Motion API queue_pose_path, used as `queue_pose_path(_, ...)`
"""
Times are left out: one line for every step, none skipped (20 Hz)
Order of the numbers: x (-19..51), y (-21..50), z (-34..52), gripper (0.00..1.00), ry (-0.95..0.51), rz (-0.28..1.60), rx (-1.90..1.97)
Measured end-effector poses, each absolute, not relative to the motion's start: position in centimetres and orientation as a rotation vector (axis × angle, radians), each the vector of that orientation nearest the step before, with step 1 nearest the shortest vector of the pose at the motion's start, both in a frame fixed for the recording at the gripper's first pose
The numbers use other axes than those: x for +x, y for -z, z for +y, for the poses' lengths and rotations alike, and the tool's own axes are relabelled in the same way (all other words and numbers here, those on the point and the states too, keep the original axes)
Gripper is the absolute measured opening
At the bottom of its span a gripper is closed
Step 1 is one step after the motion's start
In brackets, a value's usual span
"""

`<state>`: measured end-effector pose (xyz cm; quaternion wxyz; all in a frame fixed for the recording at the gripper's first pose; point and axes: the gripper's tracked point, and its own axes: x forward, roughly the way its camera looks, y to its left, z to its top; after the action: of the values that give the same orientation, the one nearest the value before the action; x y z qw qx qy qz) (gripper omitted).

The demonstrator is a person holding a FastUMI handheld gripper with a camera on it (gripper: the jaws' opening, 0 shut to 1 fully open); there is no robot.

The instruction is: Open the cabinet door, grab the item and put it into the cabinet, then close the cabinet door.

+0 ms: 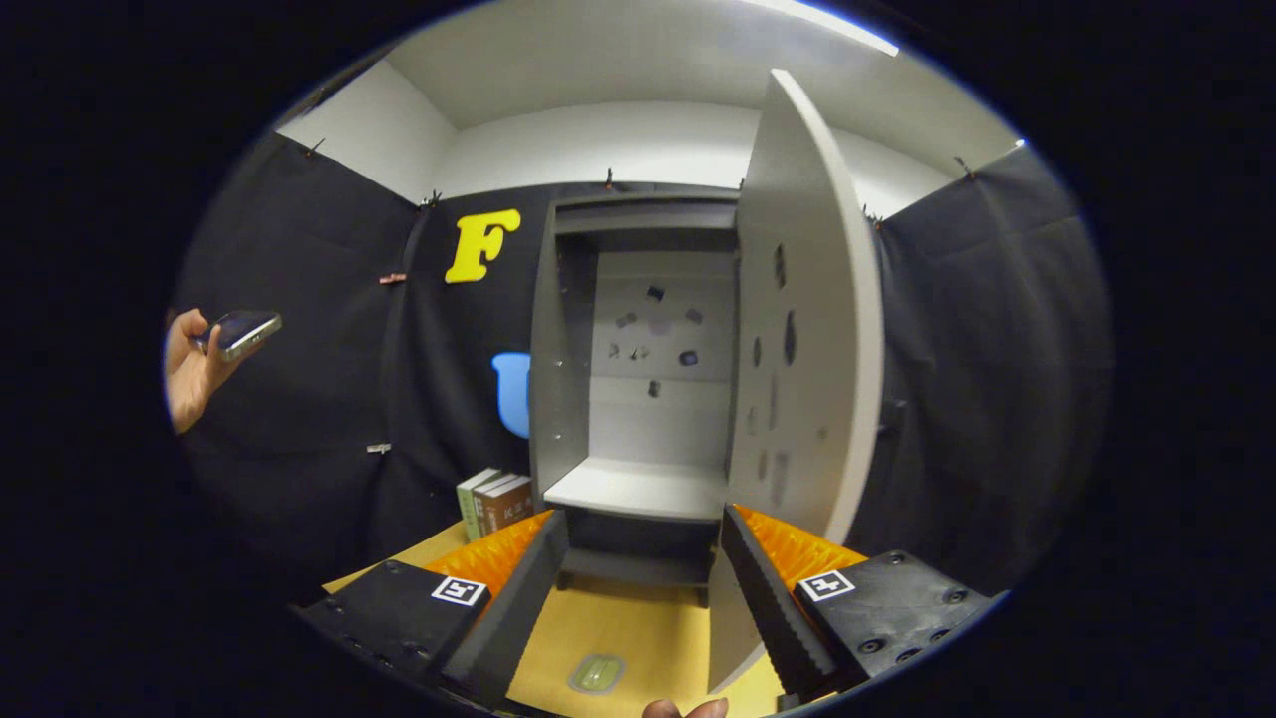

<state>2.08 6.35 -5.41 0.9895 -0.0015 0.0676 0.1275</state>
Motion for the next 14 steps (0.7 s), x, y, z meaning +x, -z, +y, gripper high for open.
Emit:
queue_pose_path(1.8, 7.3, 6.7, 0.98, -0.254, 0.199, -0.004)
queue_pose_path(2.0, 9.4, 7.2, 0.98, -0.258, 0.265, -0.001)
queue_pose_path(2.1, 11.9, 7.9, 0.98, -0.252, 0.331, 0.006)
queue_pose_path(2.2, 14.5, 8.6, 0.98, -0.251, 0.4, 0.015)
queue_pose_path(2.2, 17.1, 9.2, 0.98, -0.248, 0.467, 0.025)
queue_pose_path(2.0, 20.4, 9.6, 0.98, -0.242, 0.537, 0.032)
queue_pose_path(1.6, 23.4, 10.0, 0.98, -0.238, 0.606, 0.041)
queue_pose_path(1.7, 25.5, 10.3, 0.99, -0.231, 0.646, 0.05)
queue_pose_path(2.2, 27.6, 10.7, 0.98, -0.22, 0.687, 0.06)
queue_pose_path(2.7, 30.0, 10.9, 0.99, -0.206, 0.723, 0.061)
queue_pose_path(2.7, 32.5, 10.8, 0.99, -0.19, 0.762, 0.051)
queue_pose_path(2.6, 35.2, 11.0, 0.99, -0.173, 0.801, 0.041)
queue_pose_path(2.3, 37.3, 10.8, 0.99, -0.164, 0.835, 0.034)
queue_pose_path(2.5, 39.4, 10.7, 0.98, -0.149, 0.867, 0.026)
